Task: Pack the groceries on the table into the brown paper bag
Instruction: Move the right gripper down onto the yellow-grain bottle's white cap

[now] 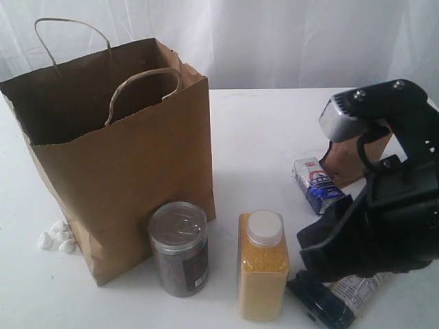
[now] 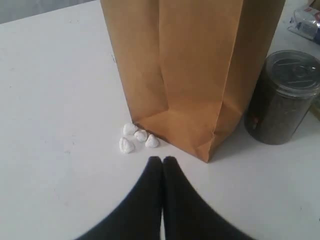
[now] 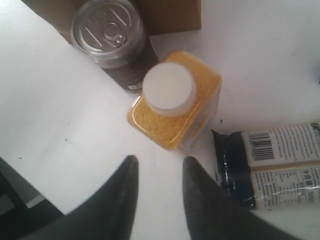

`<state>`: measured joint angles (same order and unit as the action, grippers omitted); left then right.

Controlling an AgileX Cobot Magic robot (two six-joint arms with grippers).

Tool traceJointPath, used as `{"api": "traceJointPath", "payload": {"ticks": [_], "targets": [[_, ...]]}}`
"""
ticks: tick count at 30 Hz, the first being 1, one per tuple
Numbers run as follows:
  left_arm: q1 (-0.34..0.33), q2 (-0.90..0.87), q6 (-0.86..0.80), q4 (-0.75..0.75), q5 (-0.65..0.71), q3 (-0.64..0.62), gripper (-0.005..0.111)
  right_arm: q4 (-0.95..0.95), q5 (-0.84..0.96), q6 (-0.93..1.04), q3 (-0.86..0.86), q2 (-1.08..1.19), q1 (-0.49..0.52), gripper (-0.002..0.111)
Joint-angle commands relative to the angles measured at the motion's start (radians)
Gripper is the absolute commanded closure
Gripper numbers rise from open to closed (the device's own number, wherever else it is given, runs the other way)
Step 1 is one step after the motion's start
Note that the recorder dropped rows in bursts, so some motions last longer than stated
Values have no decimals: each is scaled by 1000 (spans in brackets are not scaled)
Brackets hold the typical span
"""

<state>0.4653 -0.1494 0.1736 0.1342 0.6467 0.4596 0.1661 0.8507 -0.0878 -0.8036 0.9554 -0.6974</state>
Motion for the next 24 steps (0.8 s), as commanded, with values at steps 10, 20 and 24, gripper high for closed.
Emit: {"api": "traceJointPath", "payload": {"ticks": [10,20,24], "targets": [[6,107,9,0,-597,-335,107,27,-122,-74,8,11,0,44],[6,131,9,2,-598,-448,107,88,-209,-71,8,178,0,44],[6,139,9,2,-600,-460,107,99,-253,-70,8,249,0,44]]}}
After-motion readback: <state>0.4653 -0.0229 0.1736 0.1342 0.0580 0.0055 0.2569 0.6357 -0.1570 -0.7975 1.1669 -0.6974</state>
